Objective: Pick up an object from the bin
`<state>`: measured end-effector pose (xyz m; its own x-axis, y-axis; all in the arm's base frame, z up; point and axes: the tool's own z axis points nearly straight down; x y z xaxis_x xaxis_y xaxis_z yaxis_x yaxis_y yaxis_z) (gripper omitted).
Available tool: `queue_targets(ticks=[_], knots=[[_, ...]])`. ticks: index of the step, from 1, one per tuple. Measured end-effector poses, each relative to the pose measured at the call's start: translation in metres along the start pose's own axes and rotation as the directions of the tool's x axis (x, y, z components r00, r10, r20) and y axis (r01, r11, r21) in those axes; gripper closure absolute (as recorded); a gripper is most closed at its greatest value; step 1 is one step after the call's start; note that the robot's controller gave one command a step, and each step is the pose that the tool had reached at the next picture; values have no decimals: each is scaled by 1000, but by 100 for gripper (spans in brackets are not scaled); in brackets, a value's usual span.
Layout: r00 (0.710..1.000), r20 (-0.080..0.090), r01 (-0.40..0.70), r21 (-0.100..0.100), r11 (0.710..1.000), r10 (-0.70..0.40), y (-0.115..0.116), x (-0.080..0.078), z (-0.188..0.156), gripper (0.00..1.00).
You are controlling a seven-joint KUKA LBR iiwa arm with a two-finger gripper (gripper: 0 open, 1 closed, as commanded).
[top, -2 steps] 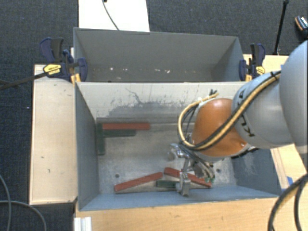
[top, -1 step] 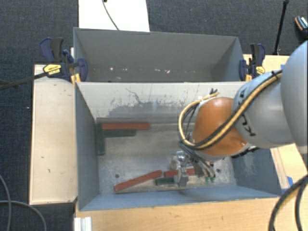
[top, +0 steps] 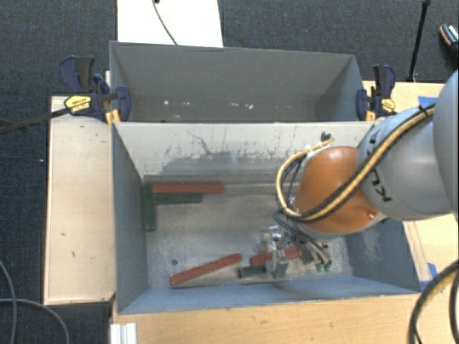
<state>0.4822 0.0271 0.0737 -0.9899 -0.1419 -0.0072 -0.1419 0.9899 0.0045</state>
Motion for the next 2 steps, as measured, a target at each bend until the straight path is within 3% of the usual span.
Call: queue_targets(ticks=[1,2], knots=[[1000,4,-3,4,1000,3,-2,0,2,0],[1000,-5,-5,3,1000,5,-2,2,1,100]])
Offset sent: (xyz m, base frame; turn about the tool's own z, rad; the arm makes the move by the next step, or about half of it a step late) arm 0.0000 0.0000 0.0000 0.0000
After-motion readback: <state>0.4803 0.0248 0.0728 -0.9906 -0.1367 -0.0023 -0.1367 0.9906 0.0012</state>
